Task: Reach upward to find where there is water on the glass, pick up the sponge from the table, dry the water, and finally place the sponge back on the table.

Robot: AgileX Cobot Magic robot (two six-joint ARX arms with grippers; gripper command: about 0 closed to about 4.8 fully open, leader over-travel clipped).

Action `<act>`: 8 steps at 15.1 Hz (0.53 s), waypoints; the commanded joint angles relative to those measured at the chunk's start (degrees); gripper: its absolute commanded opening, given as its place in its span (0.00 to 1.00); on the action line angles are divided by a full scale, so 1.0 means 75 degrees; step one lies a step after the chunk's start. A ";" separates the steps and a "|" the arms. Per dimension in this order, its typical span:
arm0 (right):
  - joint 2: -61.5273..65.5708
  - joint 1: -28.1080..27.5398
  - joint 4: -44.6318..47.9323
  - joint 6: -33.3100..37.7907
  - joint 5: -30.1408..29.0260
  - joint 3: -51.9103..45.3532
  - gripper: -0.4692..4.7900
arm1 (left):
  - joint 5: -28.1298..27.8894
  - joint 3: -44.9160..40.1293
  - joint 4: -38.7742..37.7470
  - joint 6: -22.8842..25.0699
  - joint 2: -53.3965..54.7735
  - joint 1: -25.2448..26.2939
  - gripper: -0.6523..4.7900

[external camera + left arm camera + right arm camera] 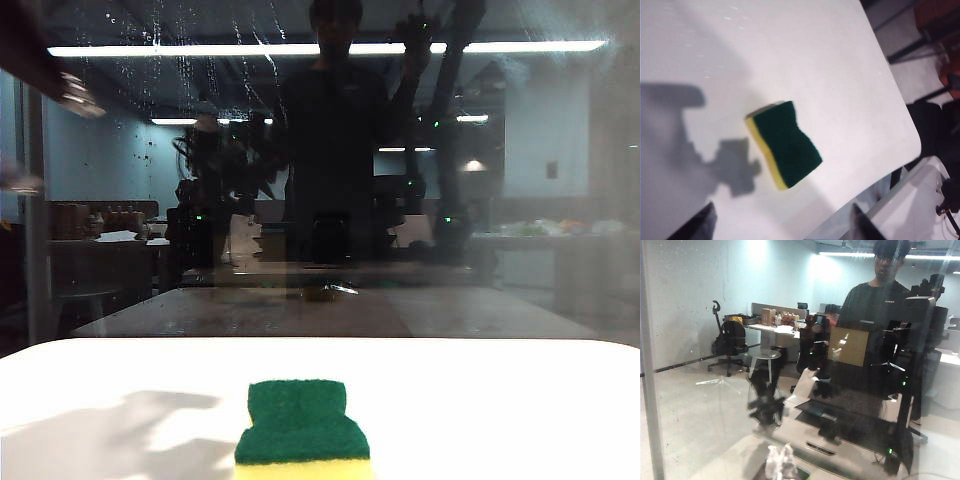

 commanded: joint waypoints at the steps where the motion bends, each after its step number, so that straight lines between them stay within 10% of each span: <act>1: -0.0020 0.0003 0.0079 0.0023 -0.0015 0.0032 0.08 | -0.0632 0.0012 0.0772 -0.0096 0.0956 -0.0807 0.76; 8: -0.0015 0.0003 -0.0023 0.0023 -0.0015 0.0032 0.08 | -0.0889 0.0192 0.2856 -0.0498 0.4622 -0.2174 0.81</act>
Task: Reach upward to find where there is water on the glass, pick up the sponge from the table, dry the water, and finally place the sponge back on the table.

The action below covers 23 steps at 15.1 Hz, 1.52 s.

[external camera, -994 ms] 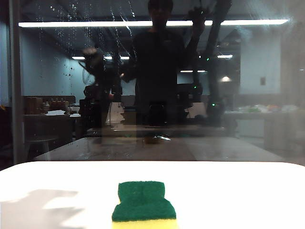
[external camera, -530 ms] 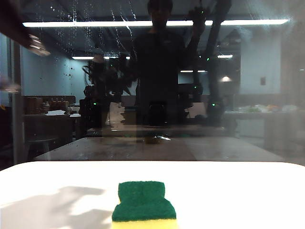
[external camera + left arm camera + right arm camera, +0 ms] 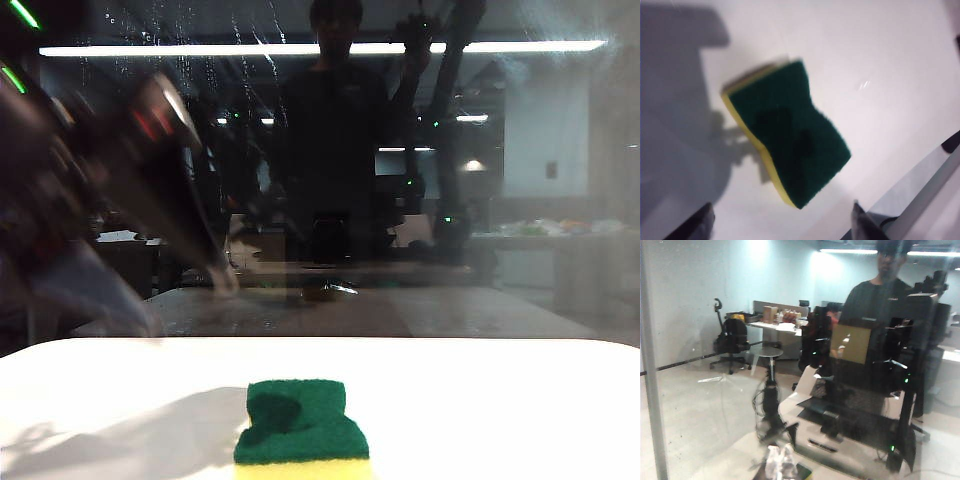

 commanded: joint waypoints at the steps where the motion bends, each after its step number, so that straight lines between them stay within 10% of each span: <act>1: -0.0017 0.0000 0.0055 0.0023 0.0003 0.0032 0.08 | -0.0055 0.0277 0.0565 -0.0035 0.1070 -0.0335 0.87; 23: -0.0012 0.0000 0.0009 0.0047 -0.0968 0.0032 0.08 | -0.0067 0.1125 0.0912 -0.0356 0.3258 -0.0854 0.87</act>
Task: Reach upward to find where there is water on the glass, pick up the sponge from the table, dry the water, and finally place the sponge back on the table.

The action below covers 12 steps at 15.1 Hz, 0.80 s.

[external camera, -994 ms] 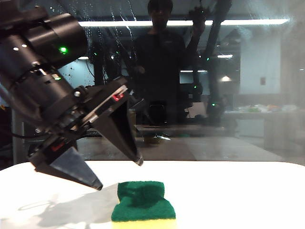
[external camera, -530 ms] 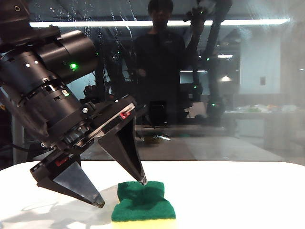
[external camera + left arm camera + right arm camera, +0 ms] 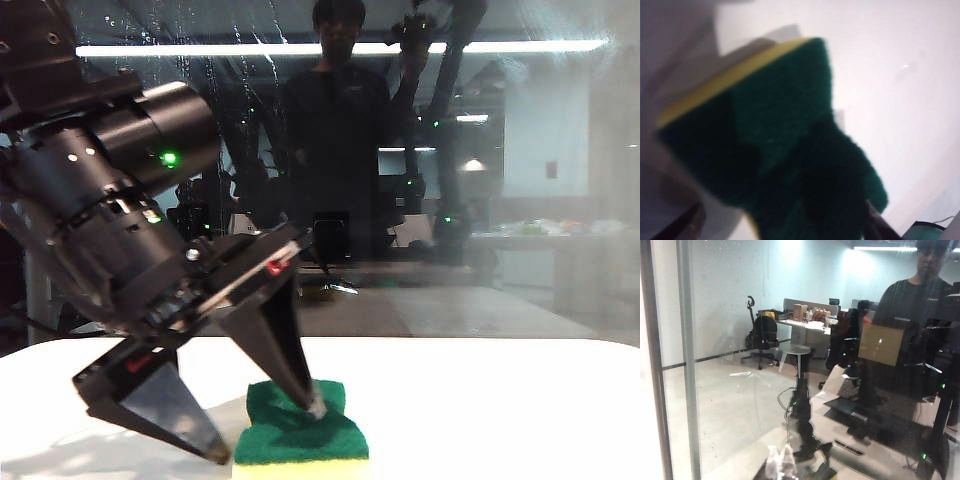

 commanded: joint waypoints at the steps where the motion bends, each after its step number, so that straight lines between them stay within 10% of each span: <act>1: -0.0026 0.0003 0.0073 0.0032 0.0015 0.0032 0.08 | -0.0029 0.0195 0.0108 -0.0055 0.0341 -0.0105 0.86; 3: -0.0026 0.0003 0.0073 0.0032 0.0015 0.0032 0.08 | -0.0157 0.0277 0.0076 -0.0236 0.0463 -0.0105 0.84; 8: -0.0026 0.0003 0.0073 0.0032 0.0015 0.0032 0.08 | -0.0280 0.0277 0.0119 -0.0248 0.0498 -0.0134 0.11; 12: -0.0026 0.0003 0.0073 0.0032 0.0012 0.0032 0.08 | -0.0286 0.0449 0.0356 -0.0248 0.0481 -0.0131 0.11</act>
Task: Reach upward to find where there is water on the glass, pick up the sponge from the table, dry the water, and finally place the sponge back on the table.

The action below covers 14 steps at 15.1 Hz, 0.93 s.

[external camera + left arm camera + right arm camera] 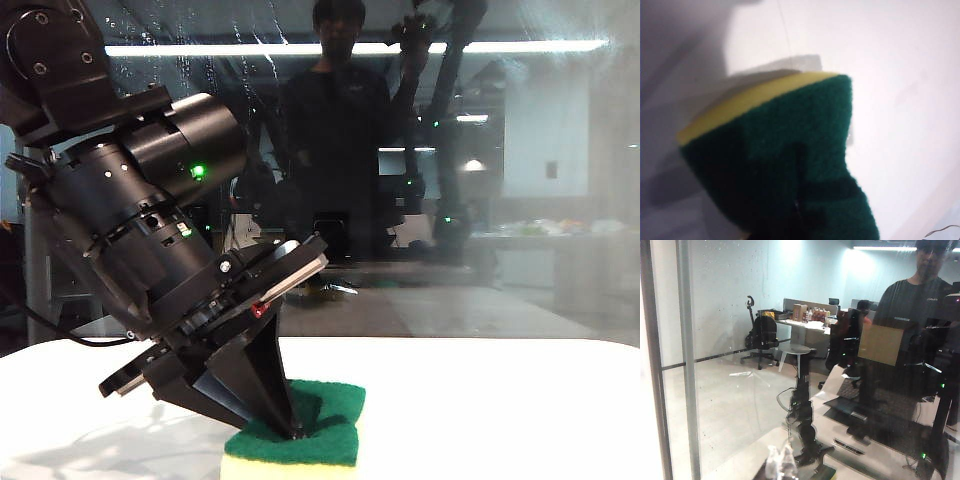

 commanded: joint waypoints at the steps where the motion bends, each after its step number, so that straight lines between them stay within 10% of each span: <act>1: -0.0032 0.0003 0.0073 0.0032 0.0012 0.0032 0.08 | 0.0085 0.0277 0.0026 0.0035 -0.0017 0.0000 0.11; 14: -0.0041 0.0003 0.0064 0.0038 -0.0411 0.0032 0.08 | -0.0396 0.3727 -0.1145 0.0793 -0.2154 0.0003 0.11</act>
